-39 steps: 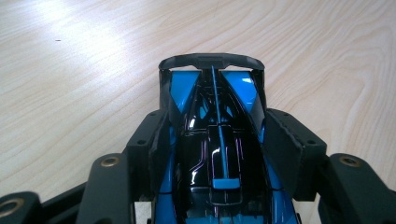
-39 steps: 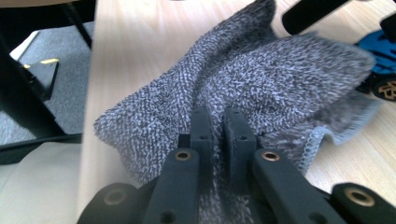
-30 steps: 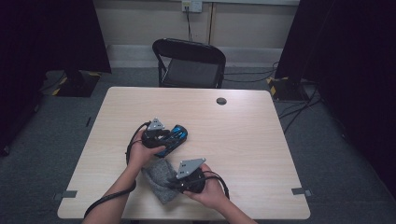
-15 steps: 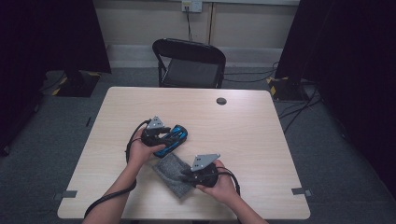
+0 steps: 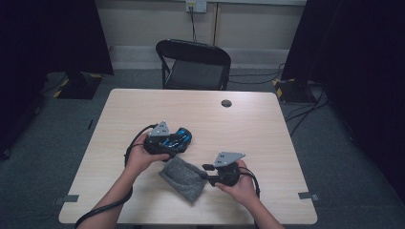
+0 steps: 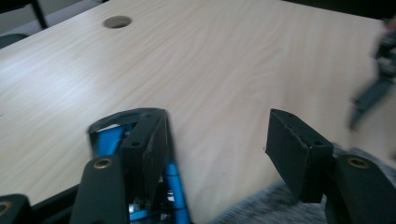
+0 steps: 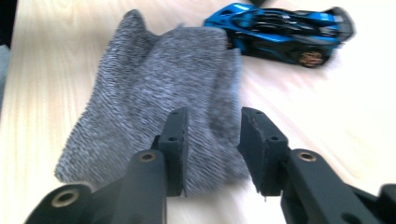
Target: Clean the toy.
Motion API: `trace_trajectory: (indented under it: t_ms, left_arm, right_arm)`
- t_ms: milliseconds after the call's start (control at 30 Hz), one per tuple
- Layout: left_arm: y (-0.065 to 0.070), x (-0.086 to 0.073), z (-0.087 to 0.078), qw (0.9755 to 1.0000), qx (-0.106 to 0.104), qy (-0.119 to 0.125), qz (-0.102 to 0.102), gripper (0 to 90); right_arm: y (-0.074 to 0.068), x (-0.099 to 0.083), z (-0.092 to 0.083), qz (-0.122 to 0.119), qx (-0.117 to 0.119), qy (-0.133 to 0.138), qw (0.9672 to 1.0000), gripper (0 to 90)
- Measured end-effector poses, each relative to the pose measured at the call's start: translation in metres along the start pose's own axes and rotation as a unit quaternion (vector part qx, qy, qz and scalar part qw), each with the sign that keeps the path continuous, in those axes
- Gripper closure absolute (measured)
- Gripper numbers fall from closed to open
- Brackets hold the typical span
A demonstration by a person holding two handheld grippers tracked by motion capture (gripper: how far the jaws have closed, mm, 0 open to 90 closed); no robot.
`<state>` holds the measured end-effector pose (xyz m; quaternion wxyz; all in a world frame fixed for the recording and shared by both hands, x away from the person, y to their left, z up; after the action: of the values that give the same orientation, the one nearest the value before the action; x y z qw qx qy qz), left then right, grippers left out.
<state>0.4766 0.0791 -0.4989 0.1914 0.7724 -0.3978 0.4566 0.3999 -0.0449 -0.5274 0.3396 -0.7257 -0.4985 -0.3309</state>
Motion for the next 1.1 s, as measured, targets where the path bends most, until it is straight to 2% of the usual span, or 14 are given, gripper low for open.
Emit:
trace_trajectory:
  t_ms: [100, 200, 333, 433, 567, 633, 700, 800, 867, 1000, 1100]
  left_arm:
    - [0.014, -0.008, -0.007, 0.9996, -0.021, -0.011, 0.015, 38.5]
    - [0.030, -0.021, -0.014, 0.9980, -0.044, -0.029, 0.036, 38.4]
    - [0.040, -0.028, -0.022, 0.9971, -0.061, -0.027, 0.035, 38.0]
    - [0.046, -0.035, -0.026, 0.9962, -0.069, -0.034, 0.039, 38.1]
    - [0.056, -0.051, -0.024, 0.9929, -0.082, -0.062, 0.059, 38.0]
    - [0.061, -0.061, -0.022, 0.9916, -0.083, -0.077, 0.063, 35.8]
    - [0.061, -0.065, -0.020, 0.9916, -0.076, -0.083, 0.064, 35.5]
    - [0.062, -0.069, -0.019, 0.9917, -0.071, -0.084, 0.067, 35.4]
    - [0.064, -0.072, -0.018, 0.9913, -0.068, -0.084, 0.075, 34.5]
    - [0.064, -0.075, -0.017, 0.9924, -0.067, -0.078, 0.069, 33.2]
    - [0.064, -0.078, -0.016, 0.9928, -0.067, -0.071, 0.070, 33.0]
  right_arm:
    - [0.009, -0.005, -0.010, 0.017, -0.017, 0.014, 0.9996, 56.2]
    - [0.015, -0.014, -0.017, 0.024, -0.033, 0.009, 0.9991, 53.7]
    - [0.024, -0.025, -0.028, 0.042, -0.054, 0.009, 0.9976, 48.9]
    - [0.034, -0.034, -0.037, 0.057, -0.071, 0.005, 0.9959, 46.4]
    - [0.045, -0.045, -0.042, 0.069, -0.079, 0.006, 0.9945, 41.7]
    - [0.049, -0.048, -0.041, 0.072, -0.082, 0.009, 0.9940, 39.9]
    - [0.054, -0.052, -0.039, 0.069, -0.084, 0.005, 0.9940, 38.9]
    - [0.057, -0.054, -0.035, 0.065, -0.083, -0.003, 0.9944, 38.0]
    - [0.060, -0.055, -0.031, 0.063, -0.086, -0.017, 0.9942, 37.8]
    - [0.063, -0.057, -0.025, 0.064, -0.093, -0.042, 0.9927, 34.5]
    - [0.064, -0.056, -0.024, 0.063, -0.092, -0.043, 0.9928, 32.2]
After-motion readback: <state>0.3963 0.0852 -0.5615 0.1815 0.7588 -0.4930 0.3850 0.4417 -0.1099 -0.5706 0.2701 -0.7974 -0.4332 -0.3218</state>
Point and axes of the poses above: each handheld gripper's, and its own axes: z roughly forward along the jaws, x roughly out of its top, y roughly to its right, the point moved 10 cm from there along z, roughly forward along the jaws, and after that the axes turned 12 degrees about x, right-handed, at the moved point
